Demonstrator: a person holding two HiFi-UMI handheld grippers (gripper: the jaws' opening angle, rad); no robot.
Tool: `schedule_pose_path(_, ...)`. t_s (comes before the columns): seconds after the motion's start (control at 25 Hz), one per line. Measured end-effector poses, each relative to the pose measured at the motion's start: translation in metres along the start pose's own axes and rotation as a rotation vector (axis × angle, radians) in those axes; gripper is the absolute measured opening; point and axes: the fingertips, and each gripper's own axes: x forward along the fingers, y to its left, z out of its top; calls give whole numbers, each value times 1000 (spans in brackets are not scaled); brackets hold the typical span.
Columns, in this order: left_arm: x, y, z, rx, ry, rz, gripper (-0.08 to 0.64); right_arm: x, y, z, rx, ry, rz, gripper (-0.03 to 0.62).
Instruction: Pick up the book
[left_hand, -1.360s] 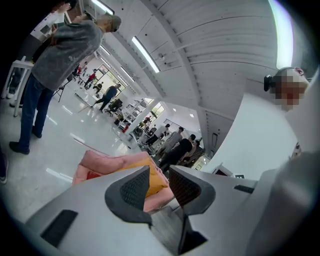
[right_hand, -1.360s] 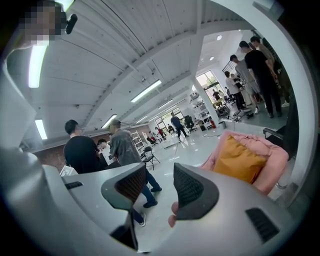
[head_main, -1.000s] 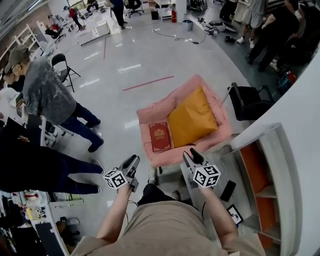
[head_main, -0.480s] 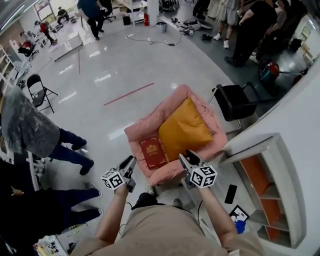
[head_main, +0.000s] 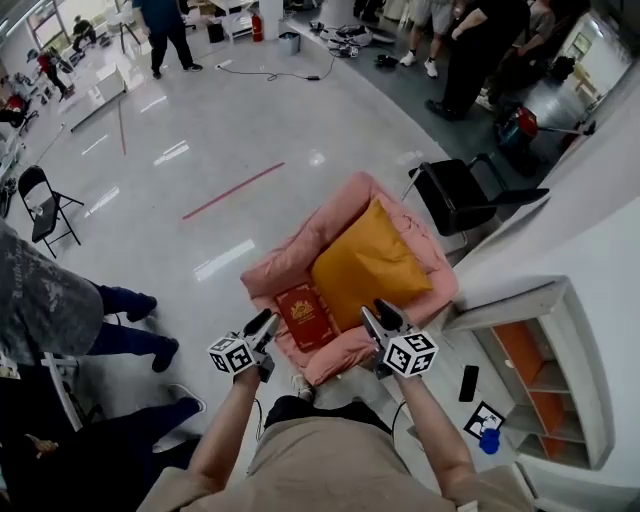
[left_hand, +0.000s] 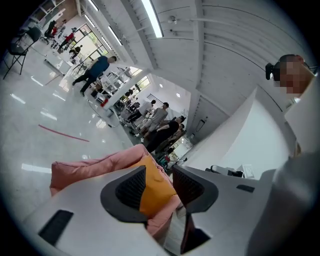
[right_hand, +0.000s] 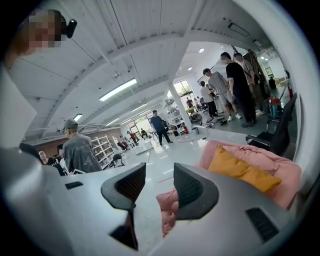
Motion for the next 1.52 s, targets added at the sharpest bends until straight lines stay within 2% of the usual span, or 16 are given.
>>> schedule_pose_path(0.28, 14, 64, 5, -45, 28, 28, 178, 36, 5, -3, 2, 18, -31, 176)
schedule_pose_path(0.48, 28, 113, -21, -101, 76, 105, 198, 68, -3, -19, 6, 65, -26, 198)
schedule_pose_path(0.76, 54, 198, -99, -175, 203, 249, 237, 114, -34, -58, 25, 146, 12, 218)
schedule_pose_path(1.04, 94, 289, -197, -320, 271, 326, 276, 178, -78, -121, 10, 257, 56, 230)
schedule_pose_path(1.08, 97, 303, -213, -305, 307, 344, 281, 186, -84, -132, 13, 274, 61, 232)
schedule_pose_path(1.2, 106, 342, -256, -183, 460, 391, 282, 212, -99, -160, 21, 309, 78, 233)
schedule_pose_path(1.28, 111, 365, -278, -157, 528, 409, 282, 228, -102, -176, 16, 325, 98, 233)
schedule_pose_path(1.36, 114, 385, -299, -180, 546, 420, 291, 241, -102, -192, 7, 348, 124, 233)
schedule_pose_path(1.52, 126, 419, -328, -278, 510, 405, 310, 263, -100, -221, 17, 377, 169, 233)
